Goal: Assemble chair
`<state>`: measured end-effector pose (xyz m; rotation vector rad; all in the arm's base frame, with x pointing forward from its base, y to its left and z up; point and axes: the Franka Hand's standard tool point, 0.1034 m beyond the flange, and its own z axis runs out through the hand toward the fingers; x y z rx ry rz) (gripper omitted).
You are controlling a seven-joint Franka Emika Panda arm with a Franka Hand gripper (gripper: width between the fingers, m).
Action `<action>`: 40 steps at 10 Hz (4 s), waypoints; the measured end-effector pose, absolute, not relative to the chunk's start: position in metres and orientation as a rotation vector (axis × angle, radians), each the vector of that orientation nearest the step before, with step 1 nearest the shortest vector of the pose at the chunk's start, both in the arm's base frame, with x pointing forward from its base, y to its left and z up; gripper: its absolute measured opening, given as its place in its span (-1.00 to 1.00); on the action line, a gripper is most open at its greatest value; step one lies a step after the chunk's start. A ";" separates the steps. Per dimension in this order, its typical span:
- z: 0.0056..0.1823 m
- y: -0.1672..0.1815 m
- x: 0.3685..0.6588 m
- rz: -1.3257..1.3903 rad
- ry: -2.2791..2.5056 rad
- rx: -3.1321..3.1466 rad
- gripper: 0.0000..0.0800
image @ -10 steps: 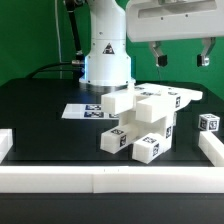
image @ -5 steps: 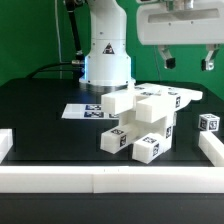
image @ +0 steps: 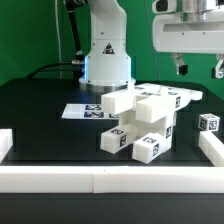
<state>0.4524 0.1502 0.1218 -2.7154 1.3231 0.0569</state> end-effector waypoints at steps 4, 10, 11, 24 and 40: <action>0.112 0.176 0.431 0.062 1.354 -2.710 0.62; 0.075 0.189 0.404 0.046 1.301 -2.791 0.62; 0.074 0.186 0.405 0.045 1.284 -2.802 0.62; 0.074 0.137 0.436 0.051 1.141 -2.893 0.62; 0.072 0.147 0.429 0.034 1.247 -2.854 0.62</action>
Offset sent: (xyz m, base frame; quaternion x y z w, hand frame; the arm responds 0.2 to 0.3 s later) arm -0.0258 0.0288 -0.0065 -0.0276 -0.0089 0.0197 0.9994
